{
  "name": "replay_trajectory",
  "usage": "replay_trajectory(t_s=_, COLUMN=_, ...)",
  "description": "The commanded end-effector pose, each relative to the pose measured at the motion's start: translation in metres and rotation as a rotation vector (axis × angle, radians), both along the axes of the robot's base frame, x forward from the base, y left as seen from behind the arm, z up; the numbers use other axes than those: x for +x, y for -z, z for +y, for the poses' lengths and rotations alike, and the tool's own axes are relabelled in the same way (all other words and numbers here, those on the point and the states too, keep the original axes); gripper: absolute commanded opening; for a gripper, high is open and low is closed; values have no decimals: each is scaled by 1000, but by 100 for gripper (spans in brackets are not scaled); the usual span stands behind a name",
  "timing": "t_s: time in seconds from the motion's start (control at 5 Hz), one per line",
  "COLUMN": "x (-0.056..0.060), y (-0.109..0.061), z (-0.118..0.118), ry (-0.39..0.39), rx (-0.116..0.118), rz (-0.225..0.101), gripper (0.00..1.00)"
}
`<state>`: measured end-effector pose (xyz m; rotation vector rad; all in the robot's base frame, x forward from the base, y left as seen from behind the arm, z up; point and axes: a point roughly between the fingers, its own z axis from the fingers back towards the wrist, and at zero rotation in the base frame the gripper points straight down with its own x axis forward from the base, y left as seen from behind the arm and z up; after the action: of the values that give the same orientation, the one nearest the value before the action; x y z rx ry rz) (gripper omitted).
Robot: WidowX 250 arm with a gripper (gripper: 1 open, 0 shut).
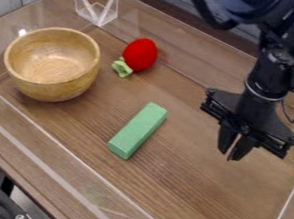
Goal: Remove the green block from the brown bowl and put it on the table
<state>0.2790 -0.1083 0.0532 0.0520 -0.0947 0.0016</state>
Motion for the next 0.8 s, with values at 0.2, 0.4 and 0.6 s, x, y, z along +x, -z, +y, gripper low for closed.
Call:
replay_trajectory(t_s=0.2, x=-2, y=-30, z=-7, ry=-40, rx=-11, rz=-76, gripper=100)
replay_trajectory(t_s=0.4, x=-3, y=-33, z=-6, ry=-73, rx=-40, rz=-79, gripper=0)
replay_trajectory(t_s=0.6, x=-3, y=-36, z=-5, ry=-101, rx=-59, rz=-84, gripper=0)
